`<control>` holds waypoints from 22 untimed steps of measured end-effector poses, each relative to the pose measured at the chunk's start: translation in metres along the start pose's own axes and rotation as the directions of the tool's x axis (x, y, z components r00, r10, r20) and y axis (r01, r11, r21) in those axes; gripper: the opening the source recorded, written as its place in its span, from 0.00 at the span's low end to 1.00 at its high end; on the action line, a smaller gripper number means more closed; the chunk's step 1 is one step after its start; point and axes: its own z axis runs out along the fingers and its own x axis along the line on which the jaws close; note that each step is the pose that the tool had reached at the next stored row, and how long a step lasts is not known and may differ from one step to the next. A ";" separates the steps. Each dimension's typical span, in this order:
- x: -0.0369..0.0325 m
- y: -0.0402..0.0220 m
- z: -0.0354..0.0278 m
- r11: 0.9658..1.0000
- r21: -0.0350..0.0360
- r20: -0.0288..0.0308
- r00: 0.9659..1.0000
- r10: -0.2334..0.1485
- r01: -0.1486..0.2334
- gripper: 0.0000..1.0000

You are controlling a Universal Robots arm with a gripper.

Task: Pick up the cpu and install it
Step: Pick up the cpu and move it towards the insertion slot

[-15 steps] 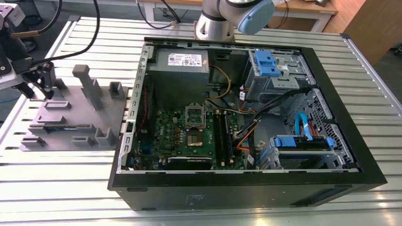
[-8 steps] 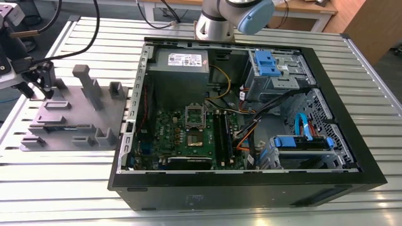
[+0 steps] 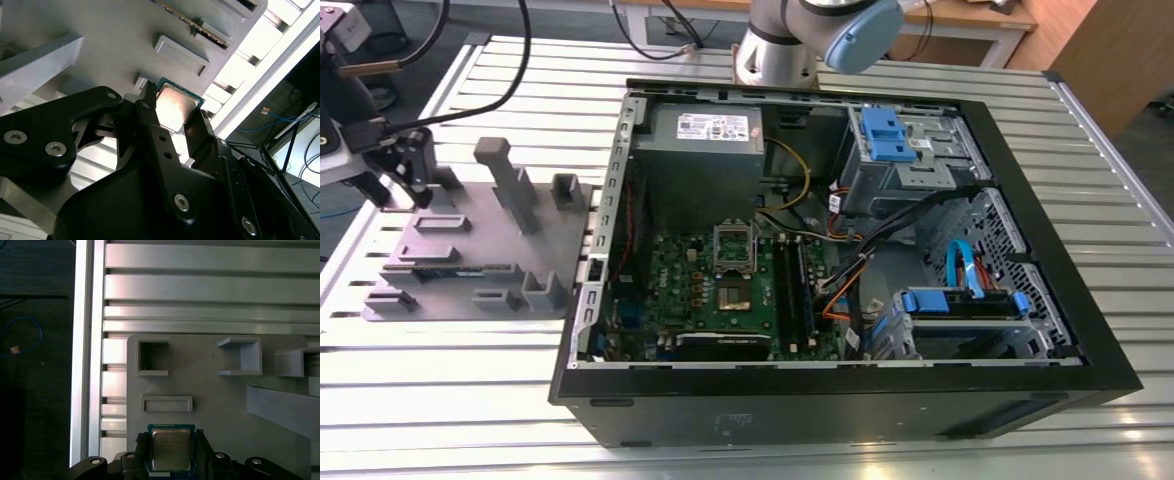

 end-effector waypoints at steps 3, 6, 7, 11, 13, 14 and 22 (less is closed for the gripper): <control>-0.0001 0.0001 -0.0020 1.000 0.000 0.000 1.000 0.000 0.000 0.47; -0.0001 0.0002 -0.0039 1.000 0.000 0.000 1.000 0.000 0.000 0.47; -0.0001 0.0002 -0.0041 1.000 0.000 0.000 1.000 0.000 0.000 0.47; -0.0001 0.0005 -0.0111 1.000 0.000 0.000 1.000 0.000 0.000 0.47; -0.0002 0.0005 -0.0112 1.000 0.000 0.000 1.000 0.000 0.000 0.47; -0.0001 0.0005 -0.0112 1.000 0.000 0.000 1.000 0.000 0.000 0.47; -0.0002 0.0007 -0.0155 1.000 0.000 0.000 1.000 0.000 0.000 0.47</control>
